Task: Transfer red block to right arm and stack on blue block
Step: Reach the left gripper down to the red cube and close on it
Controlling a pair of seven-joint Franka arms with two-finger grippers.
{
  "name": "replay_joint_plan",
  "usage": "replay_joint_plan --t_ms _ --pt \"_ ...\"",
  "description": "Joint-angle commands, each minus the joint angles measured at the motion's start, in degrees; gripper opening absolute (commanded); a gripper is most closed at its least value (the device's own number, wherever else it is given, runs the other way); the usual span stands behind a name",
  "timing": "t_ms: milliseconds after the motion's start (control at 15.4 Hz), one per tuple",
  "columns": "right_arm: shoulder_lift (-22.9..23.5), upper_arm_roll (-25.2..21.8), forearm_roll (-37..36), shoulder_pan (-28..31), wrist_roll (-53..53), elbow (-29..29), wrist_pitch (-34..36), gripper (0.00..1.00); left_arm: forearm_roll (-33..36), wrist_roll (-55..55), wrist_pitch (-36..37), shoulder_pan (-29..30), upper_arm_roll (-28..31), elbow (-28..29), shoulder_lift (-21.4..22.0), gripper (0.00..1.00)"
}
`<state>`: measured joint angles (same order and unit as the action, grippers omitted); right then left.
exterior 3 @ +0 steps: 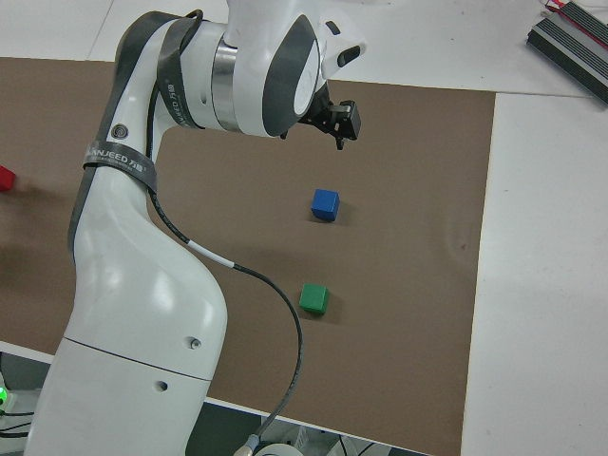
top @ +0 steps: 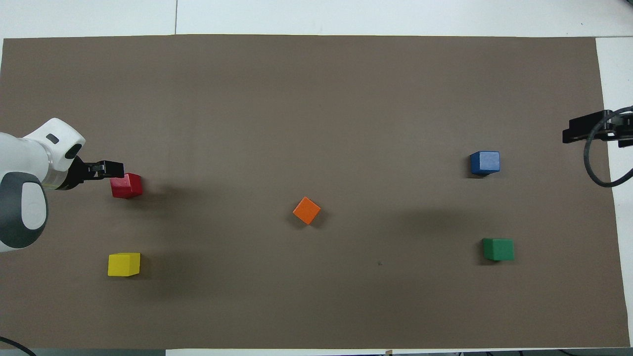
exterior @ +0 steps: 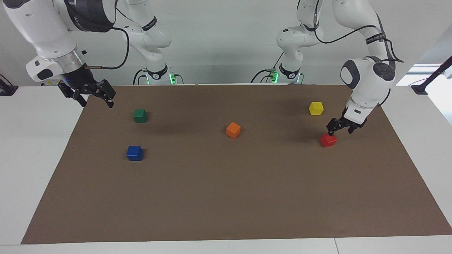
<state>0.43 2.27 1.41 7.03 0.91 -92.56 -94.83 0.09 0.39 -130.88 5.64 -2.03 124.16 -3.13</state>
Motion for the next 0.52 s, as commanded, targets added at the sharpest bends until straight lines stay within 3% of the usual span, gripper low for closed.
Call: replay_joint_plan --t_ms 0,453 --pt "-1.0 0.5 -0.7 0.8 0.6 -1.3 -0.5 1.00 -0.3 -1.5 -4.3 -0.2 0.0 3.2 0.0 1.00" --pt "-1.5 0.5 -0.6 0.6 -0.4 -2.3 -0.2 1.00 -0.3 -4.1 -8.9 -1.6 -0.1 6.4 -0.5 1.00"
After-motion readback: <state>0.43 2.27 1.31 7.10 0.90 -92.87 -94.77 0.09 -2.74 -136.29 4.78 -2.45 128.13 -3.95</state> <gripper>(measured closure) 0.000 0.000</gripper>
